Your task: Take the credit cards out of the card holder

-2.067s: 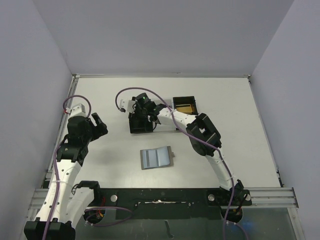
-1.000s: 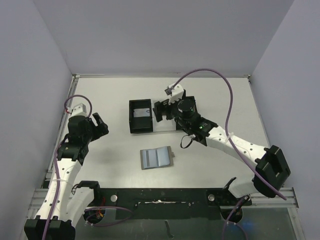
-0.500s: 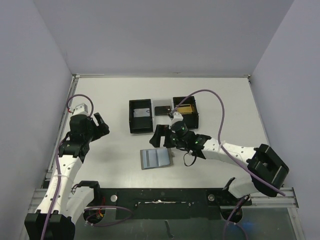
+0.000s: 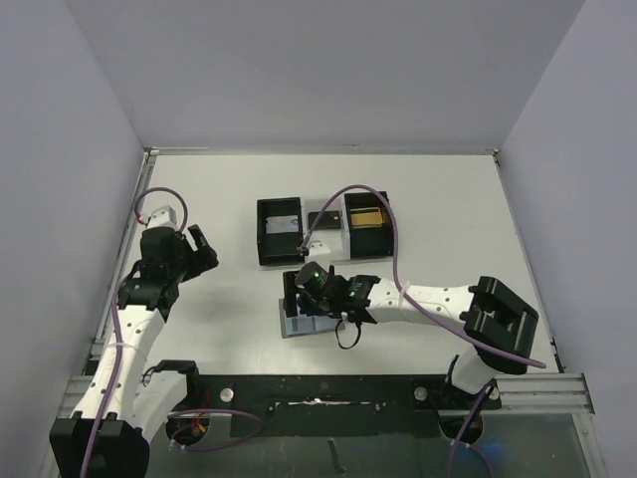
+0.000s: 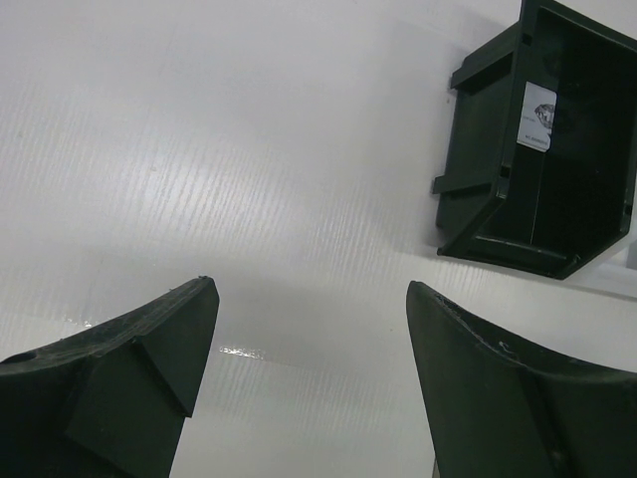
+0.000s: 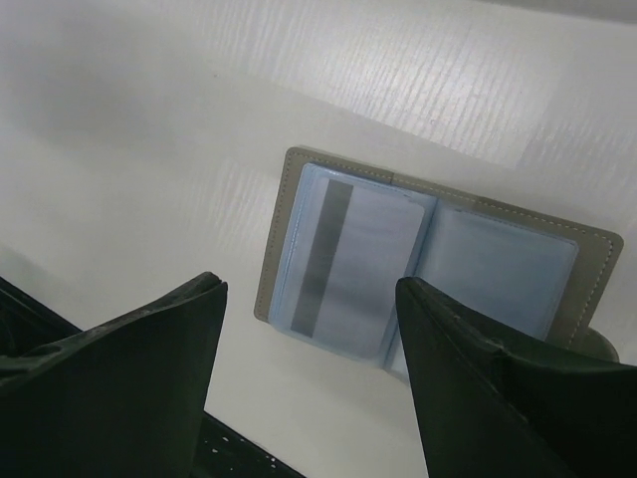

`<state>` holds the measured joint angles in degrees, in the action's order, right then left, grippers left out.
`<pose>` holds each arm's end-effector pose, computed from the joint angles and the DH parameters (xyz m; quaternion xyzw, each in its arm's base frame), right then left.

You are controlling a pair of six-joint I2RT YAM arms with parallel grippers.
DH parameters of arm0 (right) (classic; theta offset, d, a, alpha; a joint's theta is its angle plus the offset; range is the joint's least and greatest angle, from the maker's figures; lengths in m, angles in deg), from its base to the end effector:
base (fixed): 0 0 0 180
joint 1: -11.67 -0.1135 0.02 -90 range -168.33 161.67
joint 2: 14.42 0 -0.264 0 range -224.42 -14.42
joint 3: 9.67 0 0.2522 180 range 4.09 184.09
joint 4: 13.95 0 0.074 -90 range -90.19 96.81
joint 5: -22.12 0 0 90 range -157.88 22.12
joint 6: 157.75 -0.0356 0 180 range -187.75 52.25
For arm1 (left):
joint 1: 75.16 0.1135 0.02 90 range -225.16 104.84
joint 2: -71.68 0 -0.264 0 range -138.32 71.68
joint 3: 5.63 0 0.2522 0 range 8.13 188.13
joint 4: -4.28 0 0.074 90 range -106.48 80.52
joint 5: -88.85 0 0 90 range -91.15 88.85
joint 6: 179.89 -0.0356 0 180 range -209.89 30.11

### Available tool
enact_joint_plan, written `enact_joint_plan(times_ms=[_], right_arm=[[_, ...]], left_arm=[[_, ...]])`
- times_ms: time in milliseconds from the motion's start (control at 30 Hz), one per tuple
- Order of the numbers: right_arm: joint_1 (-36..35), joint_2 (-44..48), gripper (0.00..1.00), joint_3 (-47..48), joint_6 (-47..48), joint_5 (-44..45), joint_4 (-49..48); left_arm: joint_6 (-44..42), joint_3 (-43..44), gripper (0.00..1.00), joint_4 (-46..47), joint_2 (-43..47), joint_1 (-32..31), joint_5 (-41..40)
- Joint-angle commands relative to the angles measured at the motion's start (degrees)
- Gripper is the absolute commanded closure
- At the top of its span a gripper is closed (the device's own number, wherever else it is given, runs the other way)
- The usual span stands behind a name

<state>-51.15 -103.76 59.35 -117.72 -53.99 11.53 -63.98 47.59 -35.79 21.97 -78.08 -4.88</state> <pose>0.1580 0.2889 0.2121 -0.0577 0.9190 0.2490 0.3000 0.1889 -0.0073 0.2651 -0.1922 0.8719 -0.0837 0.4425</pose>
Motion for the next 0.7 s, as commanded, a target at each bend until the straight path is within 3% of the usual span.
enact_joint_plan(times_ms=[0, 100, 433, 667], right_arm=[[-0.66, -3.72, 0.33, 4.75, 0.27, 1.37, 3.26], [-0.72, -6.81, 0.38, 7.2, -0.73, 1.27, 5.99], [-0.65, -14.86, 0.37, 14.98, -1.1, 3.34, 15.88], [-0.49, -16.36, 0.45, 14.03, -1.79, 2.49, 15.61]], left_arm=[[-1.06, 0.74, 0.24, 2.81, -0.82, 0.37, 0.64], [-0.99, 0.41, 0.24, 3.07, -0.28, 0.37, 0.38], [-1.28, 0.26, 0.24, 3.67, -0.83, 0.37, 2.03], [-1.48, 0.0, 0.24, 4.19, -1.3, 0.37, 3.69]])
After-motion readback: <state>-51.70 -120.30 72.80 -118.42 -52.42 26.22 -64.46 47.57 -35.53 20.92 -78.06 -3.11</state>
